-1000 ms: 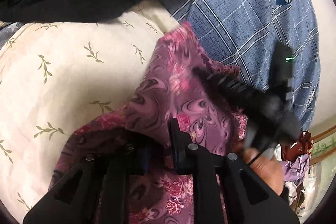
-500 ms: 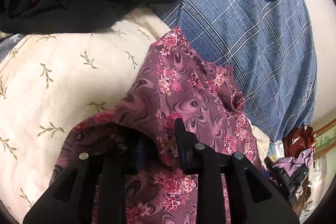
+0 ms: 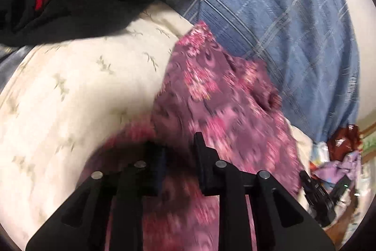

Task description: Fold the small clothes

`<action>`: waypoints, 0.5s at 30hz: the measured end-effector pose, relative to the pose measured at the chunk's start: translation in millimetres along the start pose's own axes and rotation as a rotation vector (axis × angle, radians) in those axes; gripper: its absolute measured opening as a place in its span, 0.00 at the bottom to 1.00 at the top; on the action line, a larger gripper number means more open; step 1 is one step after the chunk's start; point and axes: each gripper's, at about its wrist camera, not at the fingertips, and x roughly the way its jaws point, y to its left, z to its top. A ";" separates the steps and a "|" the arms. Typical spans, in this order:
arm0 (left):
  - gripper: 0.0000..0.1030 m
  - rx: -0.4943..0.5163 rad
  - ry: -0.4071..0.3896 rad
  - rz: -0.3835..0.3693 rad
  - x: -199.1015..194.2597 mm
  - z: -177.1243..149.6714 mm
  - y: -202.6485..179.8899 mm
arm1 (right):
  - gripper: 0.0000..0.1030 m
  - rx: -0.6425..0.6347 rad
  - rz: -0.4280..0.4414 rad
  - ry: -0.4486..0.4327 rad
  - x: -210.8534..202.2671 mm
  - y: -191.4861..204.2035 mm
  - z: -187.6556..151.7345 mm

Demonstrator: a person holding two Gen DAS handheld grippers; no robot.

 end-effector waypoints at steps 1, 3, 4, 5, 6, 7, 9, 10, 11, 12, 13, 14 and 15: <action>0.18 -0.010 -0.004 -0.054 -12.6 -2.8 -3.1 | 0.25 0.017 0.018 -0.016 -7.7 -1.3 0.6; 0.20 0.037 -0.054 -0.094 -39.2 -5.2 -20.6 | 0.26 0.017 0.090 -0.058 -26.4 0.0 1.2; 0.26 0.073 -0.084 -0.080 -46.6 -4.2 -30.0 | 0.28 -0.002 0.121 -0.069 -31.5 5.2 -0.9; 0.43 0.110 -0.113 -0.065 -50.4 -2.1 -38.2 | 0.29 -0.027 0.149 -0.069 -34.6 11.2 -3.4; 0.51 0.162 -0.129 -0.033 -44.6 2.6 -48.0 | 0.29 -0.056 0.168 -0.063 -34.5 18.5 -6.6; 0.54 0.189 -0.120 0.018 -35.6 5.8 -51.0 | 0.29 -0.075 0.179 -0.057 -30.6 26.5 -8.8; 0.53 0.225 -0.053 0.105 -4.2 12.7 -48.5 | 0.29 -0.100 0.184 -0.024 -18.1 28.7 -16.7; 0.52 0.222 0.014 0.152 18.2 12.4 -41.7 | 0.29 -0.096 0.175 0.002 -9.5 27.5 -21.0; 0.44 0.222 0.062 0.176 32.8 9.8 -36.6 | 0.25 -0.093 0.142 0.059 3.5 23.8 -26.2; 0.44 0.249 0.062 0.193 42.6 3.3 -32.6 | 0.21 -0.093 0.117 0.102 16.1 17.7 -33.2; 0.46 0.299 0.017 0.209 39.4 -1.3 -38.3 | 0.20 -0.095 0.142 0.053 11.2 12.5 -38.3; 0.46 0.346 0.018 0.242 40.0 -5.8 -44.7 | 0.20 -0.097 0.157 0.047 10.9 10.3 -39.6; 0.46 0.361 0.026 0.264 40.3 -8.6 -47.8 | 0.20 -0.091 0.163 0.051 11.0 9.5 -38.3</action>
